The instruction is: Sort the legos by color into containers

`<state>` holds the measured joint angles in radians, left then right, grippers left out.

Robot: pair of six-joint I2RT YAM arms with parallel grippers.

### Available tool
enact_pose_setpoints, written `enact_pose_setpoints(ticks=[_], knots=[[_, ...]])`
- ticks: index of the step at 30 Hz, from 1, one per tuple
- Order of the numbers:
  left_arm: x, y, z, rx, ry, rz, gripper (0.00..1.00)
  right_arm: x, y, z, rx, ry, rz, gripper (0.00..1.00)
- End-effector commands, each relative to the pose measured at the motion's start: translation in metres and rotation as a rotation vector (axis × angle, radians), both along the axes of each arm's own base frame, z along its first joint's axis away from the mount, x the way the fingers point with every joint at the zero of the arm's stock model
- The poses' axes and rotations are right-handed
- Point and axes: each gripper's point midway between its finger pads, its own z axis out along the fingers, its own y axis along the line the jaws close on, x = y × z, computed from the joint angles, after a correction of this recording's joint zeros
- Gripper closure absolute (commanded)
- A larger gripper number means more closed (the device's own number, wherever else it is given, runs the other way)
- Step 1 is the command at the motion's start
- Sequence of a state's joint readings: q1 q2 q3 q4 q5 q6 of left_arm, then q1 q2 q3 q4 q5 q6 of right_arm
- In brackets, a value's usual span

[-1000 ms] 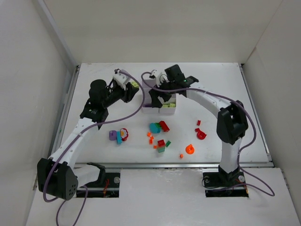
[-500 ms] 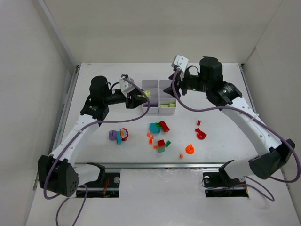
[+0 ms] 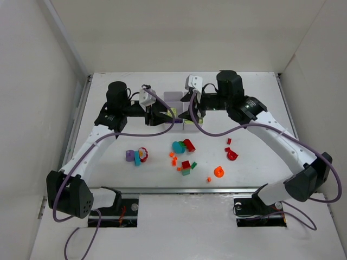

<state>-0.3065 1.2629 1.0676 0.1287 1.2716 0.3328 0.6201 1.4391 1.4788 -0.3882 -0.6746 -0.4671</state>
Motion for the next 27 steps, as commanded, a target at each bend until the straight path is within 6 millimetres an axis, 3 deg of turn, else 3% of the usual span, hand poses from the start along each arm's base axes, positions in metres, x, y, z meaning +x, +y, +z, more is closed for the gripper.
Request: enact_pose_setpoints(ticks=[1, 10, 16, 21, 27], knots=[[-0.008, -0.002, 0.021, -0.020, -0.068, -0.052, 1.00, -0.013, 0.015, 0.037, 0.078, -0.086, 0.099, 0.31], [-0.004, -0.002, 0.021, -0.019, -0.078, -0.031, 1.00, -0.027, 0.026, 0.040, 0.094, -0.074, 0.181, 0.37], [-0.003, -0.002, 0.025, -0.028, -0.091, -0.030, 1.00, -0.017, 0.032, 0.032, 0.081, -0.059, 0.172, 0.40], [-0.005, -0.002, 0.025, -0.030, -0.081, -0.039, 1.00, -0.014, 0.035, 0.027, 0.069, -0.040, 0.172, 0.46], [-0.005, -0.002, 0.022, -0.027, -0.072, -0.039, 1.00, -0.014, 0.037, 0.021, 0.057, -0.014, 0.181, 0.62]])
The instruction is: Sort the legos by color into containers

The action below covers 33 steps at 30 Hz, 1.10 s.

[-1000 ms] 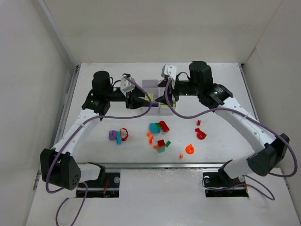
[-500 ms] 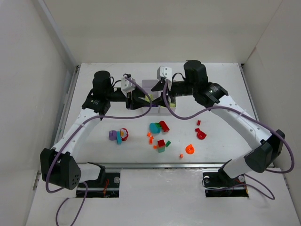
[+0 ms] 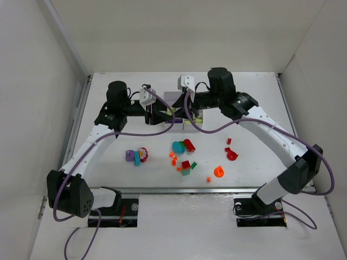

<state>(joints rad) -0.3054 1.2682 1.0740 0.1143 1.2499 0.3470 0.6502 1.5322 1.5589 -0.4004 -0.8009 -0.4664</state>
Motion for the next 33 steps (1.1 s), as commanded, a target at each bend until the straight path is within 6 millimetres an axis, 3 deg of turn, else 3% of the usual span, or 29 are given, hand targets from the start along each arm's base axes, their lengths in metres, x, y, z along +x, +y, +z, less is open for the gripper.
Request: enact_pose_setpoints(ticks=[1, 4, 5, 6, 12, 17, 21, 25, 30, 33], knots=[[-0.010, -0.003, 0.024, -0.035, -0.070, -0.060, 1.00, 0.000, 0.009, 0.023, 0.038, -0.056, 0.032, 0.65], [-0.010, -0.003, 0.024, -0.035, -0.070, -0.060, 1.00, 0.000, 0.010, 0.017, 0.021, -0.026, 0.042, 0.97], [-0.010, -0.003, 0.024, -0.035, -0.070, -0.060, 1.00, -0.001, 0.010, 0.015, 0.014, -0.017, 0.042, 1.00], [-0.010, -0.003, 0.024, -0.035, -0.070, -0.060, 0.98, -0.001, 0.010, 0.015, 0.013, -0.016, 0.042, 1.00], [-0.010, -0.003, 0.020, -0.032, -0.079, -0.061, 0.48, -0.003, 0.006, 0.024, 0.035, -0.050, 0.033, 1.00], [-0.010, -0.001, 0.018, -0.022, -0.093, -0.052, 0.32, -0.005, 0.003, 0.025, 0.036, -0.059, 0.023, 1.00], [-0.007, 0.000, 0.012, -0.003, -0.099, -0.036, 0.33, -0.005, 0.002, 0.028, 0.039, -0.068, 0.014, 1.00], [-0.003, 0.001, 0.006, 0.010, -0.093, -0.007, 0.51, -0.007, 0.000, 0.029, 0.040, -0.069, 0.014, 1.00], [0.001, 0.002, 0.006, 0.016, -0.094, 0.012, 0.57, -0.009, -0.002, 0.033, 0.046, -0.076, 0.014, 1.00], [0.002, 0.002, 0.004, 0.023, -0.104, 0.019, 0.46, -0.010, -0.002, 0.038, 0.057, -0.091, 0.014, 1.00]])
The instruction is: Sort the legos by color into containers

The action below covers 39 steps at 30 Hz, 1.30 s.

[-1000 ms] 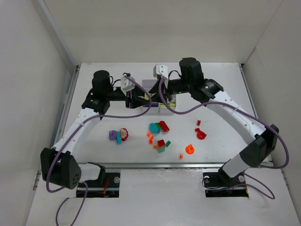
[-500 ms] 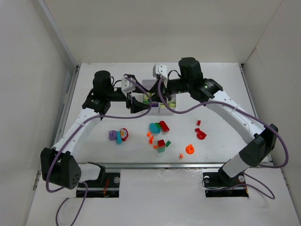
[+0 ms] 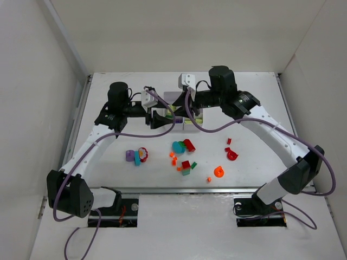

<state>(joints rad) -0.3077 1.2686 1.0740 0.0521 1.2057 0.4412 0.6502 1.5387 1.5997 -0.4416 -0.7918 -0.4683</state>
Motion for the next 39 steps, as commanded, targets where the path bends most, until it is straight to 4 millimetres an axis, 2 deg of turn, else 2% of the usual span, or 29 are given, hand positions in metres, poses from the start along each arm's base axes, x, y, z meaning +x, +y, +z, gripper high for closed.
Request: enact_pose_setpoints(ticks=[1, 2, 3, 5, 6, 15, 19, 23, 26, 30, 31, 33, 35, 37, 38, 39], knots=[[-0.003, 0.000, 0.012, -0.005, -0.057, -0.006, 0.41, -0.011, -0.001, 0.031, 0.064, -0.093, 0.022, 1.00], [-0.004, 0.001, 0.011, -0.002, -0.059, -0.007, 0.34, -0.011, -0.001, 0.027, 0.058, -0.086, 0.022, 1.00], [-0.004, 0.001, 0.011, -0.002, -0.059, -0.007, 0.34, -0.011, -0.001, 0.027, 0.058, -0.085, 0.022, 1.00], [-0.004, 0.001, 0.011, -0.002, -0.059, -0.007, 0.34, -0.011, -0.001, 0.027, 0.058, -0.085, 0.022, 1.00], [-0.004, 0.001, 0.011, -0.002, -0.059, -0.007, 0.39, -0.011, -0.001, 0.027, 0.058, -0.085, 0.022, 1.00], [-0.011, -0.002, 0.018, -0.032, -0.024, -0.039, 0.37, -0.008, -0.002, 0.027, 0.053, -0.089, 0.005, 1.00], [-0.013, -0.003, 0.020, -0.039, -0.031, -0.058, 0.41, -0.008, -0.002, 0.027, 0.053, -0.089, 0.005, 1.00], [-0.014, -0.003, 0.027, -0.051, -0.038, -0.068, 0.41, -0.006, -0.001, 0.023, 0.048, -0.082, 0.005, 1.00], [-0.015, -0.003, 0.027, -0.052, -0.029, -0.067, 0.51, -0.006, -0.001, 0.019, 0.042, -0.075, 0.005, 1.00], [-0.014, -0.004, 0.031, -0.061, -0.024, -0.065, 0.75, -0.007, 0.000, 0.021, 0.051, -0.071, 0.012, 1.00], [-0.013, -0.004, 0.030, -0.060, -0.014, -0.055, 0.88, -0.007, 0.000, 0.021, 0.051, -0.071, 0.012, 1.00], [-0.012, -0.004, 0.030, -0.059, -0.002, -0.042, 1.00, -0.007, 0.000, 0.021, 0.051, -0.071, 0.012, 1.00], [-0.009, -0.003, 0.026, -0.055, 0.014, -0.023, 1.00, -0.003, -0.001, 0.016, 0.038, -0.068, -0.011, 1.00], [-0.004, -0.001, 0.016, -0.036, 0.050, 0.022, 1.00, 0.000, -0.002, 0.022, 0.052, -0.069, -0.044, 1.00], [-0.002, 0.000, 0.014, -0.028, 0.055, 0.037, 1.00, 0.006, -0.003, 0.019, 0.047, -0.065, -0.081, 1.00], [-0.001, 0.001, 0.007, -0.015, 0.067, 0.051, 1.00, 0.013, -0.008, 0.025, 0.069, -0.077, -0.112, 1.00]])
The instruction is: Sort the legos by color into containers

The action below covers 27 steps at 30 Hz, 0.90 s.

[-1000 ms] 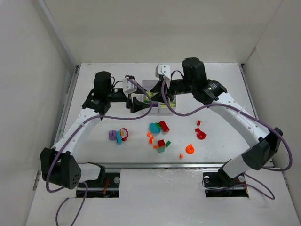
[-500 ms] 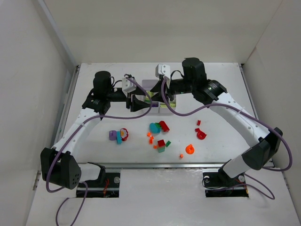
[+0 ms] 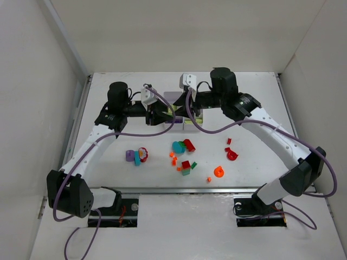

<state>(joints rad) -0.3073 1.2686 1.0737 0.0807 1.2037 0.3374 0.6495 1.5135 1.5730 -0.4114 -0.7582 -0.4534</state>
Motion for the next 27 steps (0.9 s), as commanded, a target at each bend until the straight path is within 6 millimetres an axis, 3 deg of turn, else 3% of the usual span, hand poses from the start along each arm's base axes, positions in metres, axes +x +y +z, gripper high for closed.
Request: enact_pose_setpoints(ticks=[1, 4, 6, 8, 15, 17, 21, 25, 27], knots=[[0.003, 0.005, -0.011, 0.035, 0.029, 0.068, 1.00, 0.013, -0.008, 0.028, 0.085, -0.044, -0.108, 1.00], [0.011, 0.014, -0.043, 0.122, 0.035, 0.140, 1.00, 0.035, -0.028, 0.038, 0.135, -0.014, -0.219, 1.00], [0.017, 0.018, -0.051, 0.150, 0.025, 0.175, 1.00, 0.045, -0.039, 0.042, 0.143, -0.013, -0.256, 1.00], [0.020, 0.024, -0.067, 0.187, 0.042, 0.214, 1.00, 0.050, -0.042, 0.038, 0.128, 0.006, -0.268, 1.00], [0.032, 0.032, -0.084, 0.231, 0.051, 0.293, 1.00, 0.059, -0.040, 0.012, 0.095, 0.088, -0.287, 1.00], [0.036, 0.033, -0.083, 0.234, 0.039, 0.311, 1.00, 0.069, -0.047, -0.004, 0.044, 0.139, -0.340, 1.00], [0.049, 0.041, -0.089, 0.242, 0.054, 0.411, 1.00, 0.097, -0.071, -0.078, -0.142, 0.370, -0.484, 1.00], [0.075, 0.060, -0.081, 0.230, 0.028, 0.597, 1.00, 0.103, -0.090, -0.126, -0.277, 0.570, -0.584, 1.00], [0.080, 0.064, -0.083, 0.231, 0.027, 0.634, 1.00, 0.103, -0.094, -0.140, -0.322, 0.614, -0.610, 1.00]])
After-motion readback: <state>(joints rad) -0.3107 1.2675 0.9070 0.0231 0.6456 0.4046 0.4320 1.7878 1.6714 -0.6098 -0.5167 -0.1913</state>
